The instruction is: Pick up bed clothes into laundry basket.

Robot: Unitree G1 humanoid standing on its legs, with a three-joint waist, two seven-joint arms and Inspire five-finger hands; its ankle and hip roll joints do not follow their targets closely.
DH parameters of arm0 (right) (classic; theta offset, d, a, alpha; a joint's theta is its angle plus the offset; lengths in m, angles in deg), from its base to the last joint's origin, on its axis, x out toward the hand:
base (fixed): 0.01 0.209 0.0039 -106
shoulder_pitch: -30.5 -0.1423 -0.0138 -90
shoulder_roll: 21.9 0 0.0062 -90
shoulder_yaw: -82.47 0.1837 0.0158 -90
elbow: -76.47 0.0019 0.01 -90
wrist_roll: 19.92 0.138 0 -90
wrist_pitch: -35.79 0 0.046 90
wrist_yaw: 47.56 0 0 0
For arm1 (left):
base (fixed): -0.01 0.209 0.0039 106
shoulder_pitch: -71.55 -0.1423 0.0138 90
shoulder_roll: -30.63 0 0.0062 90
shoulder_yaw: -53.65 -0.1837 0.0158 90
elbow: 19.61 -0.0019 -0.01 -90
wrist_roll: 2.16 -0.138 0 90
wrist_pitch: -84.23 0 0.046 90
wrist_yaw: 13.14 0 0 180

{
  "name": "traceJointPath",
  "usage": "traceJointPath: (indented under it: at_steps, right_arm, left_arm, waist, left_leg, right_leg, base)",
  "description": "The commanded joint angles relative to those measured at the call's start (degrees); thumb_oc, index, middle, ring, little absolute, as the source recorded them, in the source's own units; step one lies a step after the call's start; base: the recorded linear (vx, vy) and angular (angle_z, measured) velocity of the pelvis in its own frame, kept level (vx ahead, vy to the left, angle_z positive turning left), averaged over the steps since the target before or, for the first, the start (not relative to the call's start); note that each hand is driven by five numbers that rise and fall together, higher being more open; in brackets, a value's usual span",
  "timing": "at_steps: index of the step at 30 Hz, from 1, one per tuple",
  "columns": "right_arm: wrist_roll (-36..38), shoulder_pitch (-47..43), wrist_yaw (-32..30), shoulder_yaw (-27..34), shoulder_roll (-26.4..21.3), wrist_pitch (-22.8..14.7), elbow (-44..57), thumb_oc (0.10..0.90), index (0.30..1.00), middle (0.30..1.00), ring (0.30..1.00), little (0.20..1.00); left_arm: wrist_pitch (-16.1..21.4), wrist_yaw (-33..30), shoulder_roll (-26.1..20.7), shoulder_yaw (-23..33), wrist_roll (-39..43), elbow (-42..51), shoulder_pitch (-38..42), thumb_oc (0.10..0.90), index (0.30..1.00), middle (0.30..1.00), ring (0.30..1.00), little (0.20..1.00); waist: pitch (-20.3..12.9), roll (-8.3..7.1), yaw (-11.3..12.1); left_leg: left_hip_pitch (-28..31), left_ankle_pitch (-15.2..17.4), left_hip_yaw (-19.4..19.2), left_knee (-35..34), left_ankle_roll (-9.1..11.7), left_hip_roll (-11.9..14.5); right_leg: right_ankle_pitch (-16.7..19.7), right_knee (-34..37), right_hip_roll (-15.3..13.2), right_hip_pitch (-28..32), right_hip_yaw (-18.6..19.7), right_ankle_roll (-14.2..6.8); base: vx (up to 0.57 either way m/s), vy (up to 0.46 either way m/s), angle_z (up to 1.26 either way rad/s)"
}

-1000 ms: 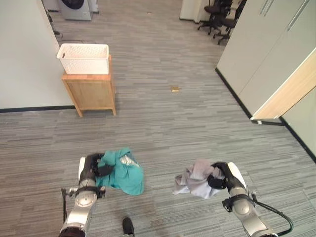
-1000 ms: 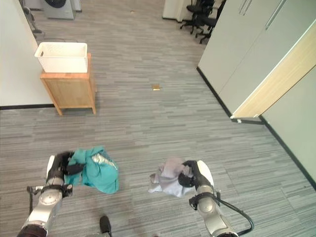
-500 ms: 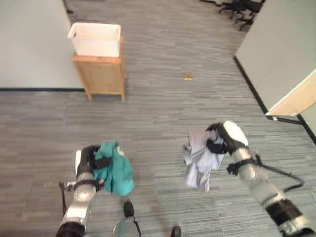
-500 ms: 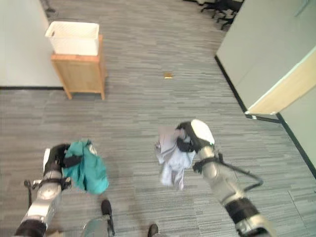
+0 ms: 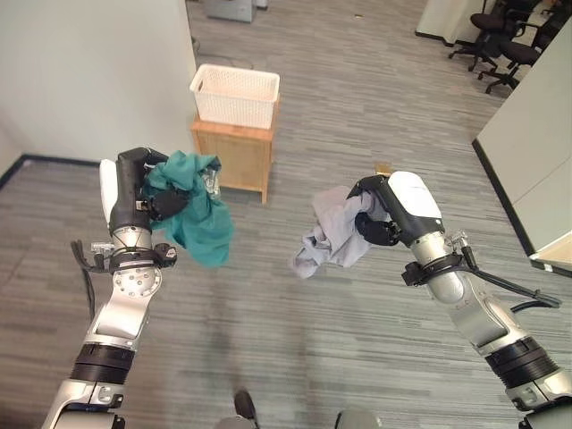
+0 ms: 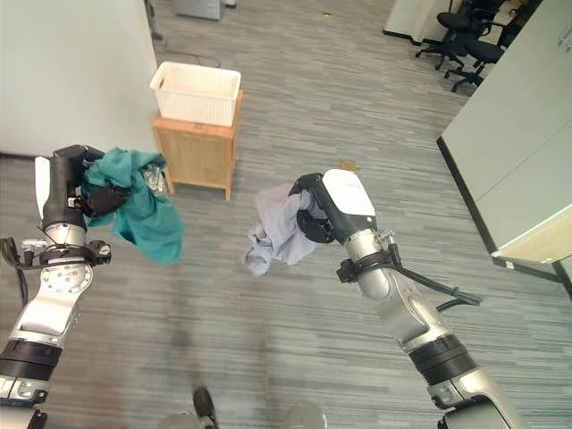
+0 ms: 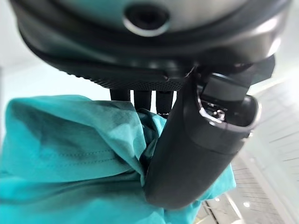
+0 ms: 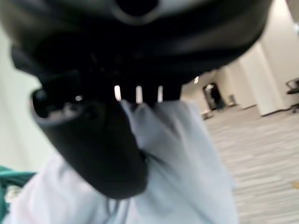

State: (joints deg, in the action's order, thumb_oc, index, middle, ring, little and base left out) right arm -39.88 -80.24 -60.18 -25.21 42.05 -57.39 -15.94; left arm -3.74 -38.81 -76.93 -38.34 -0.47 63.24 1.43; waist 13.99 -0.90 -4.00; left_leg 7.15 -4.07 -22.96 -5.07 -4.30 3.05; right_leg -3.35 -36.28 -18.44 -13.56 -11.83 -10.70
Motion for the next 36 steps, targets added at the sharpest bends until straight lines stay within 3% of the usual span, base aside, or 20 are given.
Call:
traceJointPath:
  at_steps: [1, 5, 8, 9, 10, 11, 12, 14, 16, 17, 19, 20, 23, 24, 26, 27, 29, 31, 33, 36]
  right_arm:
    - [0.0, -7.1, -6.4, 9.0, 1.2, -0.1, -0.3, 0.400, 0.300, 0.300, 0.300, 0.300]
    - [-0.4, -4.9, -7.4, 11.1, 2.6, 0.4, 1.5, 0.400, 0.300, 0.300, 0.300, 0.300]
    - [-2.8, 0.1, -7.1, 14.1, 0.6, 0.2, 5.7, 0.400, 0.300, 0.300, 0.300, 0.300]
    - [-2.9, 1.8, -6.9, 15.1, -0.5, 0.0, 5.8, 0.400, 0.300, 0.300, 0.300, 0.300]
    - [-2.7, 2.2, -6.9, 15.3, -1.0, -0.3, 5.9, 0.400, 0.300, 0.300, 0.300, 0.300]
    - [-2.7, 2.2, -6.9, 15.3, -1.0, -0.3, 5.9, 0.400, 0.300, 0.300, 0.300, 0.300]
    - [-2.2, 2.5, -6.7, 15.0, -2.5, -0.7, 5.5, 0.400, 0.300, 0.300, 0.300, 0.300]
    - [-1.6, 2.3, -6.2, 14.9, -4.1, -0.9, 5.4, 0.400, 0.300, 0.300, 0.300, 0.300]
    - [-1.4, 1.5, -5.9, 14.2, -5.0, -0.8, 5.0, 0.400, 0.300, 0.300, 0.300, 0.300]
    - [-1.8, 0.5, -4.3, 12.5, -5.4, -0.7, 4.7, 0.400, 0.300, 0.300, 0.300, 0.300]
    - [-2.5, -0.4, -3.0, 10.6, -5.4, -1.2, 4.4, 0.400, 0.300, 0.300, 0.300, 0.300]
    - [-2.6, -0.7, -2.2, 9.0, -5.1, -1.6, 4.6, 0.400, 0.300, 0.300, 0.300, 0.300]
    - [-3.0, -1.3, -2.3, 7.9, -4.4, -1.8, 4.6, 0.400, 0.300, 0.300, 0.300, 0.300]
    - [-4.0, -3.3, -3.4, 7.4, -3.5, -1.3, 4.7, 0.400, 0.300, 0.300, 0.300, 0.300]
    - [-4.8, -4.3, -3.6, 7.0, -3.0, -1.1, 5.2, 0.400, 0.300, 0.300, 0.300, 0.300]
    - [-5.4, -4.6, -3.5, 6.7, -2.9, -1.1, 5.7, 0.400, 0.300, 0.300, 0.300, 0.300]
    - [-5.9, -5.9, -3.0, 5.3, -2.3, -1.2, 5.7, 0.400, 0.300, 0.300, 0.300, 0.300]
    - [-6.8, -6.0, -2.6, 5.2, -2.2, -0.9, 5.4, 0.400, 0.300, 0.300, 0.300, 0.300]
    - [-6.8, -7.4, -3.1, 5.0, -1.5, 0.2, 5.1, 0.400, 0.300, 0.300, 0.300, 0.300]
    - [-6.7, -8.8, -4.0, 5.8, -1.7, 0.8, 5.3, 0.400, 0.300, 0.300, 0.300, 0.300]
  left_arm:
    - [5.6, -0.9, -1.6, -1.5, -3.1, 2.5, 6.0, 0.400, 0.300, 0.300, 0.300, 0.300]
    - [5.0, -0.4, 0.0, -0.6, -3.3, 1.6, 4.7, 0.400, 0.300, 0.300, 0.300, 0.300]
    - [5.7, 0.9, 1.3, -1.8, -4.4, 0.9, 4.4, 0.400, 0.300, 0.300, 0.300, 0.300]
    - [6.0, 1.3, 2.6, -2.9, -3.7, 1.1, 3.7, 0.400, 0.300, 0.300, 0.300, 0.300]
    - [6.4, 1.7, 3.4, -2.9, -2.8, 1.6, 3.1, 0.400, 0.300, 0.300, 0.300, 0.300]
    - [6.4, 1.7, 3.4, -2.9, -2.8, 1.6, 3.1, 0.400, 0.300, 0.300, 0.300, 0.300]
    - [6.3, 2.6, 4.2, -3.1, -1.8, 1.7, 2.5, 0.400, 0.300, 0.300, 0.300, 0.300]
    - [6.1, 3.0, 4.2, -3.1, -1.7, 2.5, 1.3, 0.400, 0.300, 0.300, 0.300, 0.300]
    - [5.9, 3.4, 3.8, -3.1, -1.2, 3.2, 0.7, 0.400, 0.300, 0.300, 0.300, 0.300]
    - [6.1, 3.9, 3.7, -1.7, -1.5, 4.5, -1.7, 0.400, 0.300, 0.300, 0.300, 0.300]
    - [6.3, 4.1, 4.5, -1.0, -1.9, 5.5, -3.7, 0.400, 0.300, 0.300, 0.300, 0.300]
    - [6.7, 4.2, 5.2, -1.0, -2.6, 5.9, -4.5, 0.400, 0.300, 0.300, 0.300, 0.300]
    - [6.8, 4.3, 5.6, -1.2, -3.2, 6.1, -4.9, 0.400, 0.300, 0.300, 0.300, 0.300]
    - [6.5, 4.0, 5.4, -1.3, -2.9, 6.3, -4.5, 0.400, 0.300, 0.300, 0.300, 0.300]
    - [6.1, 3.8, 4.6, -1.0, -3.0, 6.4, -4.2, 0.400, 0.300, 0.300, 0.300, 0.300]
    - [5.7, 3.7, 4.2, -0.9, -3.1, 6.4, -4.3, 0.400, 0.300, 0.300, 0.300, 0.300]
    - [5.6, 3.7, 3.9, -0.8, -2.8, 6.8, -4.7, 0.400, 0.300, 0.300, 0.300, 0.300]
    - [5.8, 3.6, 3.6, -1.2, -2.4, 7.0, -4.3, 0.400, 0.300, 0.300, 0.300, 0.300]
    - [6.4, 2.9, 3.0, -1.9, -1.5, 8.0, -3.3, 0.400, 0.300, 0.300, 0.300, 0.300]
    - [7.0, 2.9, 2.7, -1.2, -0.8, 10.0, -3.4, 0.400, 0.300, 0.300, 0.300, 0.300]
  waist:
    - [-4.4, -0.17, -1.4]
    - [-4.5, -0.62, -2.3]
    - [-5.1, -1.48, -5.0]
    - [-6.2, -1.35, -6.7]
    - [-6.4, -0.84, -7.1]
    - [-6.4, -0.84, -7.1]
    - [-6.9, -0.94, -6.2]
    - [-6.7, -1.76, -5.1]
    - [-6.2, -2.89, -4.1]
    - [-5.4, -4.31, -1.4]
    - [-4.9, -4.80, 0.6]
    - [-4.5, -4.96, 1.8]
    - [-4.3, -4.39, 2.0]
    - [-4.7, -3.14, 1.3]
    - [-5.6, -2.66, 0.3]
    - [-6.3, -2.30, 0.2]
    - [-7.0, -2.36, 1.9]
    - [-7.3, -2.89, 1.9]
    - [-6.3, -3.64, 1.1]
    - [-5.9, -3.65, 0.4]
  left_leg:
    - [4.1, 9.8, -2.2, 0.1, 5.2, 1.7]
    - [9.7, 12.2, -1.9, 0.1, 8.8, 4.0]
    - [15.3, 15.0, -0.2, 0.1, 11.5, 5.8]
    - [16.7, 11.1, 1.8, 4.1, 13.6, 8.9]
    - [15.8, 6.0, 2.2, 9.7, 14.3, 11.8]
    - [15.8, 6.0, 2.2, 9.7, 14.3, 11.8]
    - [10.1, -3.8, 3.0, 25.7, 13.8, 17.8]
    - [5.6, -5.9, 3.7, 36.5, 13.2, 21.1]
    - [2.9, -3.8, 2.8, 40.4, 12.4, 22.3]
    - [-2.2, 1.9, 0.9, 40.9, 11.7, 19.4]
    - [-6.7, 5.1, -2.0, 35.2, 11.4, 15.0]
    - [-9.7, 4.7, -6.5, 26.7, 10.9, 11.6]
    - [-10.6, 2.0, -11.6, 18.8, 11.2, 9.9]
    - [-10.3, -1.8, -22.1, 11.6, 11.5, 10.2]
    - [-7.2, -1.2, -28.0, 10.4, 10.5, 10.8]
    - [-5.8, -0.7, -28.5, 8.9, 9.4, 9.9]
    - [-5.4, 1.9, -22.4, 4.8, 6.5, 5.7]
    - [-2.5, 3.0, -21.3, 2.7, 4.3, 3.7]
    - [-0.5, 4.1, -18.1, 0.8, 2.3, 1.4]
    - [0.3, 5.1, -15.9, 0.3, 1.6, 0.8]
  right_leg:
    - [0.8, 19.1, 4.4, 7.7, -2.5, 0.2]
    - [7.9, 39.7, 2.1, 3.9, -5.6, -2.1]
    - [10.4, 40.7, 1.3, 0.9, -1.3, -3.1]
    - [11.4, 39.9, 3.7, 2.8, 3.0, -2.0]
    - [11.1, 38.8, 5.4, 3.9, 3.8, -0.9]
    - [11.1, 38.8, 5.4, 3.9, 3.8, -0.9]
    - [8.8, 39.2, 8.5, 7.8, 1.9, 3.2]
    - [5.8, 40.9, 11.0, 13.4, 0.5, 6.1]
    - [4.6, 41.1, 11.4, 16.0, -0.3, 7.1]
    - [2.7, 41.3, 11.5, 19.0, 0.3, 7.0]
    - [1.1, 41.3, 11.5, 21.4, 1.5, 6.4]
    - [-0.6, 41.3, 11.9, 24.2, 1.2, 6.3]
    - [-1.8, 41.1, 13.1, 26.2, 0.4, 6.5]
    - [-4.8, 38.6, 15.2, 28.3, -2.1, 7.2]
    - [-7.1, 35.0, 16.5, 28.3, -4.0, 7.8]
    - [-7.6, 33.1, 16.8, 28.2, -4.7, 7.8]
    - [-7.7, 25.9, 16.0, 28.0, -6.0, 5.5]
    - [-2.4, 15.4, 14.6, 25.6, -7.3, 0.5]
    - [2.8, 2.5, 13.0, 19.7, -4.1, -3.4]
    - [1.9, -3.8, 11.1, 13.9, -3.0, -4.1]
  base:
    - [0.58, -0.240, 0.53]
    - [0.52, -0.245, 0.28]
    - [0.90, -0.474, 0.63]
    - [0.85, -0.587, 1.34]
    - [0.64, -0.471, 1.55]
    - [0.54, -0.601, 0.89]
    - [0.54, -0.655, 0.41]
    - [0.66, -0.700, 0.01]
    - [0.43, -0.363, -0.27]
    - [0.43, -0.217, -0.47]
    - [0.55, -0.179, -0.88]
    - [0.49, -0.080, -1.12]
    - [0.35, -0.046, -0.74]
    - [0.63, -0.091, -0.26]
    - [0.48, -0.051, 0.33]
    - [0.36, 0.065, 0.29]
    - [0.40, 0.087, 0.32]
    - [0.37, 0.056, 0.32]
    - [0.22, 0.051, 0.66]
    - [0.15, -0.050, 0.79]
